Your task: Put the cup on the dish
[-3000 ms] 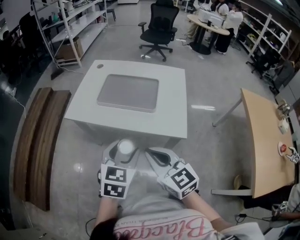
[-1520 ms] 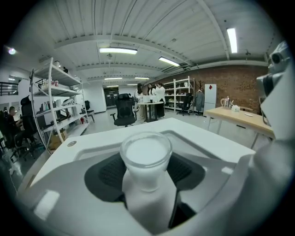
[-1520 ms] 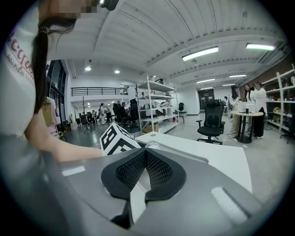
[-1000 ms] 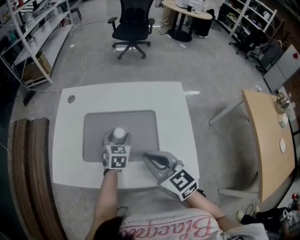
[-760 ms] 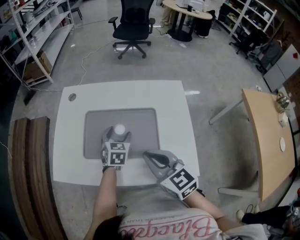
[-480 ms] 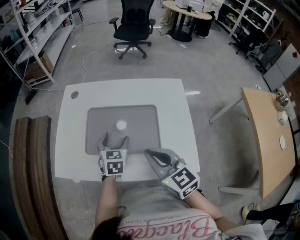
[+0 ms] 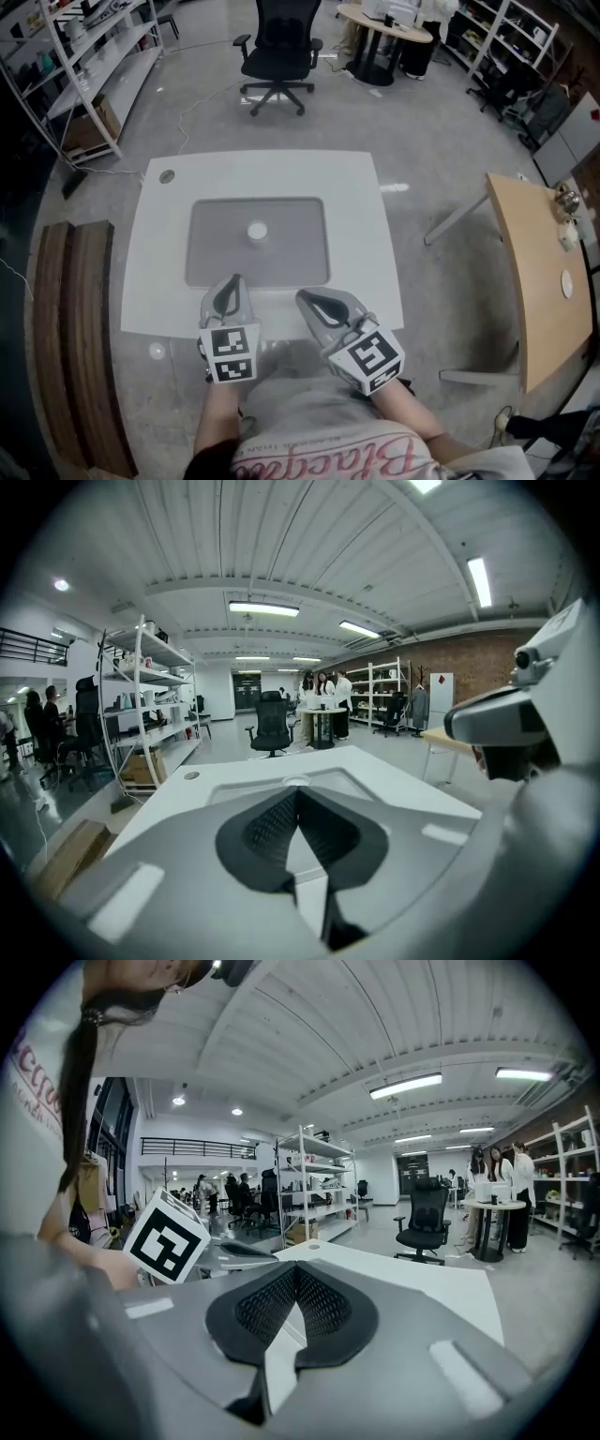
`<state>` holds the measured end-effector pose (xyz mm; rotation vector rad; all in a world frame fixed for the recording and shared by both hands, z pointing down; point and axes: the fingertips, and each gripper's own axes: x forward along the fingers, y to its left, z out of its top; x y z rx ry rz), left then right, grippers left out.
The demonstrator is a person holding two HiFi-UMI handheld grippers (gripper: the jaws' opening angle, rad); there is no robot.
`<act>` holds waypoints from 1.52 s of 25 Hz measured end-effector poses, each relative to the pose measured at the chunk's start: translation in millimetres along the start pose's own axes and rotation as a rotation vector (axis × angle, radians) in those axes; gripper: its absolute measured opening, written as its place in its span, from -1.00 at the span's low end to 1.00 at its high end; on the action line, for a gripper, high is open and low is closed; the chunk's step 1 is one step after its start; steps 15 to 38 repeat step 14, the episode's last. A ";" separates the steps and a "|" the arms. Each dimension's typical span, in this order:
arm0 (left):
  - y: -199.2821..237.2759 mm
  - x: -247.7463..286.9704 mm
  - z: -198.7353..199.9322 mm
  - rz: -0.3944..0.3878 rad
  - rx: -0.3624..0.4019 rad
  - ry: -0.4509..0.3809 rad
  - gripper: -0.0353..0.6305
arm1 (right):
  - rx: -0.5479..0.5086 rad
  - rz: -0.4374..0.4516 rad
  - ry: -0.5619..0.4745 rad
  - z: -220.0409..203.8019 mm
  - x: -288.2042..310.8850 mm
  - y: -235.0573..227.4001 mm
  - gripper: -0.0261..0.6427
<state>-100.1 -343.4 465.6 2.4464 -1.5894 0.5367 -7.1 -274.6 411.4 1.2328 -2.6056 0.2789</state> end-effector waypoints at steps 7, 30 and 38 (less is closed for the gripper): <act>-6.4 -29.2 18.1 0.009 0.009 -0.055 -0.89 | -0.023 0.041 -0.008 3.3 -11.0 16.0 -0.92; -28.9 -37.5 20.6 0.002 0.033 -0.075 -0.89 | -0.030 0.047 -0.012 -3.8 -25.9 12.9 -0.92; -28.9 -37.5 20.6 0.002 0.033 -0.075 -0.89 | -0.030 0.047 -0.012 -3.8 -25.9 12.9 -0.92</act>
